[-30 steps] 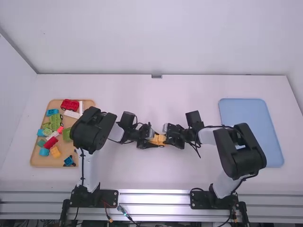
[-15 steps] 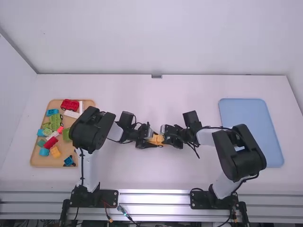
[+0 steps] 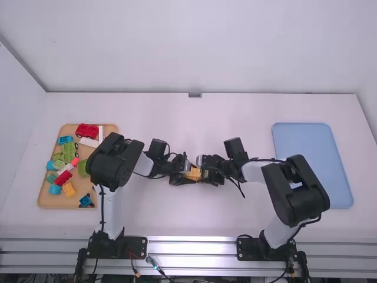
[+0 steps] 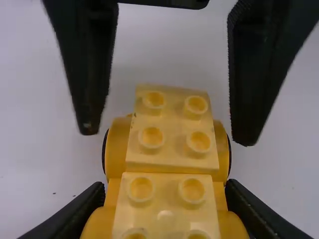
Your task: Assemble lego blocks to make yellow taxi
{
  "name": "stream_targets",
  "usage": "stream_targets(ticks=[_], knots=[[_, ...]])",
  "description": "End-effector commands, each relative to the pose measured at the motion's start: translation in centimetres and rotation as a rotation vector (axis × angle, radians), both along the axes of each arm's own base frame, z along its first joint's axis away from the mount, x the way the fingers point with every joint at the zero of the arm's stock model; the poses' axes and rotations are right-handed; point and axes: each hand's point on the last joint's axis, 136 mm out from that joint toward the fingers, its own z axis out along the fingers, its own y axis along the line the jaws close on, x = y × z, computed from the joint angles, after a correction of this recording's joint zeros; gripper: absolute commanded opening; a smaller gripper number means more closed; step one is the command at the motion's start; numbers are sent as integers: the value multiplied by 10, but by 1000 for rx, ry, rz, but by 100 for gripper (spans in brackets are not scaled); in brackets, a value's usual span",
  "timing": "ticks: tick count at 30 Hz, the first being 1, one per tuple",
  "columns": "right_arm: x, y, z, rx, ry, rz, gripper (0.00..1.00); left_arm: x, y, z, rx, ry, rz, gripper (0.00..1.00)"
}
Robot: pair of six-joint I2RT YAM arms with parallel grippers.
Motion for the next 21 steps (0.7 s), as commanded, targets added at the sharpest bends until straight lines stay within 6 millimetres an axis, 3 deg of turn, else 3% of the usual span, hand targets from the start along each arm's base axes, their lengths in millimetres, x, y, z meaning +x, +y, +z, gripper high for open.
stream_targets(ticks=[1,7,8,9,10,11,21], knots=[[-8,2,0,25,26,20,76,-4,1,-11,29,46,13,40],[-3,3,52,188,-33,51,77,-4,1,-11,32,46,15,40],[-1,1,57,200,-45,48,71,-4,1,-11,32,46,15,40],[1,0,62,206,-55,45,48,-4,1,-11,31,46,15,40],[2,-1,63,204,-60,38,12,-4,1,-11,30,46,14,40],[3,-2,62,197,-57,30,0,-4,1,-10,29,46,13,40],[1,-5,12,71,42,-18,0,-4,1,-11,30,47,14,38]])
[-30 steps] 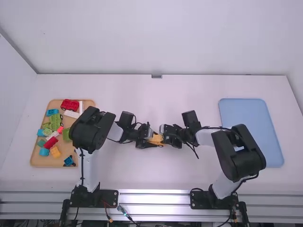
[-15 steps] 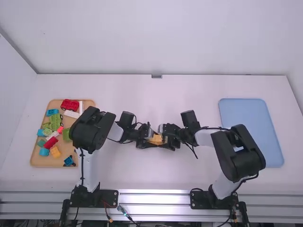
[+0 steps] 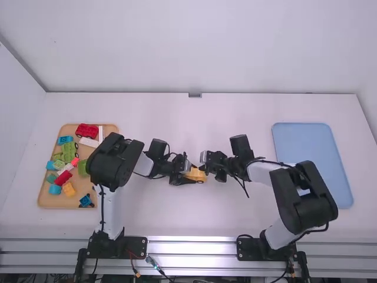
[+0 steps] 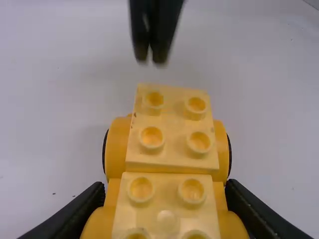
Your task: Assemble lego blocks to make yellow taxi
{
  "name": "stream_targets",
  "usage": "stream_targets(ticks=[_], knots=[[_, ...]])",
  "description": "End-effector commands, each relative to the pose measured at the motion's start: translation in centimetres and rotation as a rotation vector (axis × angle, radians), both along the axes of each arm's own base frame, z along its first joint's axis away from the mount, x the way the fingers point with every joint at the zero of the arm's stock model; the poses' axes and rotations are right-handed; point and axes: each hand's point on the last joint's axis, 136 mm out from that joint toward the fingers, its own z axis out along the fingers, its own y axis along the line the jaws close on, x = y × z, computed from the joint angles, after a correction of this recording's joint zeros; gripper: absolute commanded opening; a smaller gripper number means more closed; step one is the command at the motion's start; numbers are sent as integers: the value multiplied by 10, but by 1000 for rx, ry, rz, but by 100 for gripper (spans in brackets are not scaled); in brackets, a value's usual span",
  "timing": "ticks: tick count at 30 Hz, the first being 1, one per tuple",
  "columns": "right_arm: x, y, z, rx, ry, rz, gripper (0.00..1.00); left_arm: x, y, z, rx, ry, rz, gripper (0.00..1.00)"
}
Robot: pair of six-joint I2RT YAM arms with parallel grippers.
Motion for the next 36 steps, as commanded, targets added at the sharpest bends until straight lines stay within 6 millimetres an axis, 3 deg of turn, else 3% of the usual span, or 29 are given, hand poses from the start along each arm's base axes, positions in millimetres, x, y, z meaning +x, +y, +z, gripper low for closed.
stream_targets(ticks=[1,5,11,15,21,28,32,35,36], knots=[[2,-3,-14,-21,64,-39,0,-4,1,-11,30,46,14,38],[4,-5,-23,-38,109,-65,0,-4,1,-11,30,46,14,37],[7,2,-17,-25,95,-46,0,-4,1,-11,29,46,14,37],[2,4,-23,-72,108,-41,0,-4,1,-11,30,46,14,36],[-11,1,-46,-176,149,-41,0,-3,1,-10,30,44,15,35],[-22,-12,-86,-353,204,-82,0,-1,0,-9,25,37,15,34],[-14,-2,-75,-301,189,-62,0,-1,0,-9,26,37,16,34],[5,9,-43,-210,126,-52,0,-1,0,-9,26,38,16,34],[13,14,-23,-154,90,-40,0,-1,0,-9,26,38,16,34]])
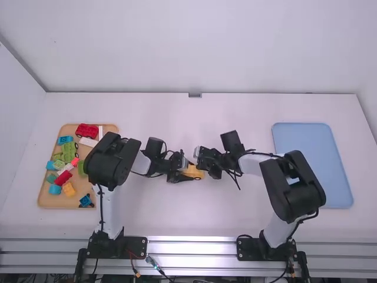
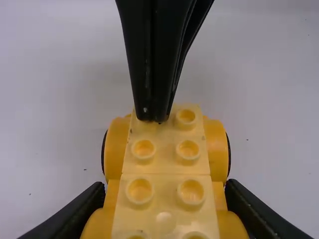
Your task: Assemble lego blocks to make yellow taxi
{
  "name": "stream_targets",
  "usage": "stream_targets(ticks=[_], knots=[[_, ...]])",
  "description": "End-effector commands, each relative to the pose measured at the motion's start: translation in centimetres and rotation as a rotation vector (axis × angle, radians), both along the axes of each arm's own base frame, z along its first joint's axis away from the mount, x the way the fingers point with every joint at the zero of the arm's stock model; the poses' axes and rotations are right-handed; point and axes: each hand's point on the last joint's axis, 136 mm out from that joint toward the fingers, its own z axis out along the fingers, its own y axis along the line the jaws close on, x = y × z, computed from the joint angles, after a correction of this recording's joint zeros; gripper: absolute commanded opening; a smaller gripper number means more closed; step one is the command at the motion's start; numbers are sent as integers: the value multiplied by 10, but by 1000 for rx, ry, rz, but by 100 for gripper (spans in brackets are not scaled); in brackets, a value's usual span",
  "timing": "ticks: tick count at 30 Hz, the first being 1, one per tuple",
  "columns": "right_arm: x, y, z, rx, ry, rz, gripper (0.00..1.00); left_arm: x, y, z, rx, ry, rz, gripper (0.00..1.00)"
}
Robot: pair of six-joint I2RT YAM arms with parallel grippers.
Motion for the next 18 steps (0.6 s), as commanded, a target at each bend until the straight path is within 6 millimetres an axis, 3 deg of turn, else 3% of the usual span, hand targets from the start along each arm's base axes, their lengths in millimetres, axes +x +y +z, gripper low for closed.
stream_targets(ticks=[1,4,6,7,8,12,14,16,17,18], knots=[[1,4,4,-7,-25,18,0,-13,-10,-9,22,46,-26,34],[22,2,47,69,-102,-25,0,-12,-10,-10,26,51,-25,36],[33,-5,59,64,-119,-85,14,-12,-10,-10,25,53,-24,38],[44,-16,66,38,-129,-171,35,-12,-11,-9,24,53,-24,38],[58,-32,71,-8,-127,-304,99,-11,-10,-9,24,50,-23,38],[74,-65,68,-108,-102,-529,99,-10,-11,-9,22,45,-23,44],[75,-83,62,-171,-79,-627,99,-8,-11,-8,21,43,-23,59],[73,-91,57,-210,-58,-669,99,-5,-12,-6,19,52,-13,64],[71,-93,54,-225,-51,-674,99,-1,-13,-5,23,67,3,71],[68,-93,52,-234,-39,-669,99,6,-12,-5,36,91,37,86]])
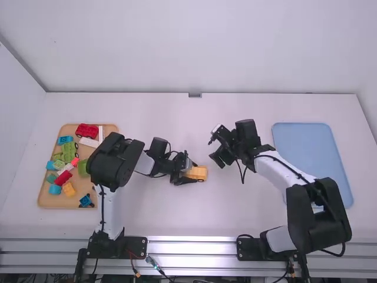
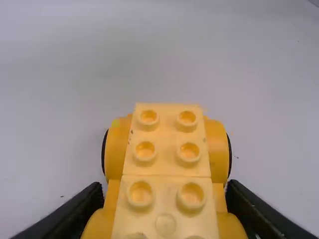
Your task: Assemble lego blocks to make yellow taxi
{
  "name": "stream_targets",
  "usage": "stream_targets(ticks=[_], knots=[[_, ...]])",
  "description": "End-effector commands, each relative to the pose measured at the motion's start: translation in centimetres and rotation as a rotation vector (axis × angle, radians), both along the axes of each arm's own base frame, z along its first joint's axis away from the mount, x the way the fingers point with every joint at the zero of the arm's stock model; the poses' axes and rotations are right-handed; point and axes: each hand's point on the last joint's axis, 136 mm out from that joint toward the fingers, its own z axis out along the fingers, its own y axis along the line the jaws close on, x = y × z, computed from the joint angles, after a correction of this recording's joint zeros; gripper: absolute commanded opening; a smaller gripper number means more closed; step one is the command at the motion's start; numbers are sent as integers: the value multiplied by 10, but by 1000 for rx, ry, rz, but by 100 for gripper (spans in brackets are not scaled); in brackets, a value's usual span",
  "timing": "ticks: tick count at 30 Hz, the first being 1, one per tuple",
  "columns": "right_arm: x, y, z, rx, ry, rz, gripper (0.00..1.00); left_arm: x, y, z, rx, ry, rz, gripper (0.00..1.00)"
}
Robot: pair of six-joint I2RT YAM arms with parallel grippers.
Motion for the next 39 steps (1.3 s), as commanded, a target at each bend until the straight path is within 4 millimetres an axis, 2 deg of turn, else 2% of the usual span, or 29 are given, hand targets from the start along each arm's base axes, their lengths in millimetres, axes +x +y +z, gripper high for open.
stream_targets(ticks=[1,3,9,12,13,16,18,20,21,23,24,27,28,29,30,31,34,35,36,39], knots=[[5,-12,-2,-40,9,-95,99,12,1,-6,38,80,76,96],[5,-12,-2,-38,6,-96,99,15,1,-1,32,93,92,99],[7,-12,-1,-37,-3,-97,99,20,9,28,31,109,125,99],[7,-12,-1,-39,-7,-92,99,19,23,57,38,143,161,99],[7,-12,-1,-39,-8,-92,99,19,26,62,40,146,169,99],[10,-11,2,-33,-23,-93,99,16,49,100,40,169,228,99],[11,-11,3,-31,-29,-92,99,14,59,114,38,178,255,99],[14,-10,5,-26,-44,-93,99,10,85,139,44,201,336,99],[15,-10,6,-25,-47,-93,99,9,91,144,47,206,355,99],[18,-9,8,-20,-64,-93,99,4,124,158,79,237,472,99],[18,-9,9,-19,-66,-94,99,4,128,160,83,241,489,99],[26,-6,16,-4,-106,-94,99,-3,182,172,93,375,752,99],[26,-6,16,-4,-108,-94,99,-3,185,172,93,384,773,99],[29,-5,19,3,-125,-94,99,-2,223,170,94,504,1010,99],[30,-5,20,5,-132,-94,99,-2,240,167,99,554,1123,99],[32,-4,22,9,-141,-94,99,-6,277,158,113,644,1355,99],[35,-4,25,13,-157,-94,99,-25,343,140,174,753,1764,99],[35,-3,25,14,-161,-94,99,-34,358,136,199,773,1861,99],[37,-3,27,16,-174,-91,99,-52,383,129,253,807,2025,99],[42,-3,32,15,-206,-82,99,-79,409,118,344,857,2204,99]])
